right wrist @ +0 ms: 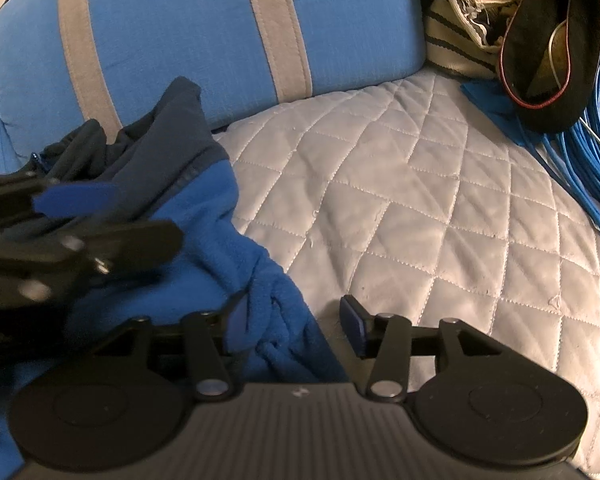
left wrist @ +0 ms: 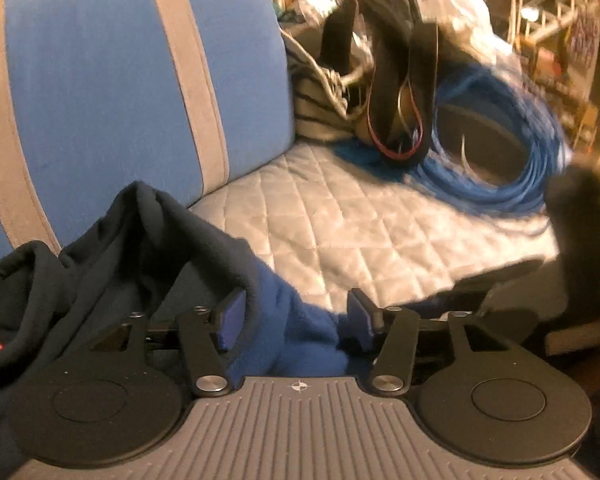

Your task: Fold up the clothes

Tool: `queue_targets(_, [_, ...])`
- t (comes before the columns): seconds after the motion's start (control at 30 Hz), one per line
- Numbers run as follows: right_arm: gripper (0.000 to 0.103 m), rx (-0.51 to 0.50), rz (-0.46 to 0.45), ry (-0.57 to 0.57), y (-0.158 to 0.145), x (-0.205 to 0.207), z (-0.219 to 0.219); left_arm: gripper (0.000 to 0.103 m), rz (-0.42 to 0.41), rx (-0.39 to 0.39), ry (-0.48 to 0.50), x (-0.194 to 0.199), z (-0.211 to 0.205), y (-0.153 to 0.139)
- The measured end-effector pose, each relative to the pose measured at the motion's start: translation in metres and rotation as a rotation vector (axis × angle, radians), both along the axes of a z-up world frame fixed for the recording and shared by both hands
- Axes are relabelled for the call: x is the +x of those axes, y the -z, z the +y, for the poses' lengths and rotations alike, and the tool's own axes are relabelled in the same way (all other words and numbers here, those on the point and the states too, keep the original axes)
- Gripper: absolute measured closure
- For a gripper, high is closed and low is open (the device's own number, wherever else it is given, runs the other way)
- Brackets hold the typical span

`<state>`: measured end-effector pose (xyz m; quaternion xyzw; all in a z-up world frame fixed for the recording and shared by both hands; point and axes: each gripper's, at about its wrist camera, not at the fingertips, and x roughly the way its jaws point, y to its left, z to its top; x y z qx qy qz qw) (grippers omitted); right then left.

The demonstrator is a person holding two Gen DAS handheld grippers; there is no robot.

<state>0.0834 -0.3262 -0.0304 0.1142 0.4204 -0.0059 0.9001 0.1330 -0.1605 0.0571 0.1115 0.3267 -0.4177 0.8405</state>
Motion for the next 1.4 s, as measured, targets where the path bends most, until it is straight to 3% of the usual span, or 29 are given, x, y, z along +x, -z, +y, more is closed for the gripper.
queue_targets(0.07, [0.040, -0.002, -0.001, 0.000, 0.000, 0.000, 0.000, 0.042, 0.051, -0.081, -0.015, 0.008, 0.006, -0.006])
queue_targets(0.2, [0.040, 0.003, 0.000, 0.002, 0.000, 0.000, 0.000, 0.042, 0.229, -0.316, -0.121, 0.050, 0.039, -0.012])
queue_targets(0.33, [0.040, 0.000, -0.001, 0.001, 0.000, 0.001, 0.001, 0.043, 0.360, -0.389, -0.256, 0.090, 0.056, 0.000])
queue_targets(0.37, [0.040, -0.001, -0.002, 0.001, 0.000, 0.001, 0.001, 0.044, 0.380, -0.383, -0.278, 0.098, 0.057, 0.004])
queue_targets(0.47, [0.039, -0.003, -0.002, 0.001, 0.001, 0.002, 0.001, 0.065, 0.404, -0.344, -0.311, 0.112, 0.051, 0.016])
queue_targets(0.5, [0.039, -0.001, -0.002, 0.002, 0.001, 0.002, 0.001, 0.067, 0.409, -0.341, -0.328, 0.113, 0.050, 0.020])
queue_targets(0.63, [0.039, -0.003, -0.004, -0.002, 0.001, 0.002, 0.001, 0.068, 0.434, -0.329, -0.343, 0.113, 0.041, 0.032])
queue_targets(0.97, [0.038, -0.006, -0.005, -0.003, 0.001, 0.003, 0.001, 0.072, 0.352, -0.214, -0.307, 0.111, 0.002, 0.035])
queue_targets(1.07, [0.038, -0.011, -0.007, -0.005, 0.001, 0.003, 0.002, 0.100, 0.382, -0.261, -0.294, 0.111, 0.001, 0.037])
queue_targets(1.3, [0.038, -0.020, -0.010, -0.009, 0.002, 0.004, 0.003, 0.102, 0.288, -0.329, -0.324, 0.093, 0.024, 0.007])
queue_targets(1.4, [0.038, -0.022, -0.010, -0.008, 0.001, 0.004, 0.003, 0.102, 0.236, -0.304, -0.335, 0.091, 0.033, -0.010])
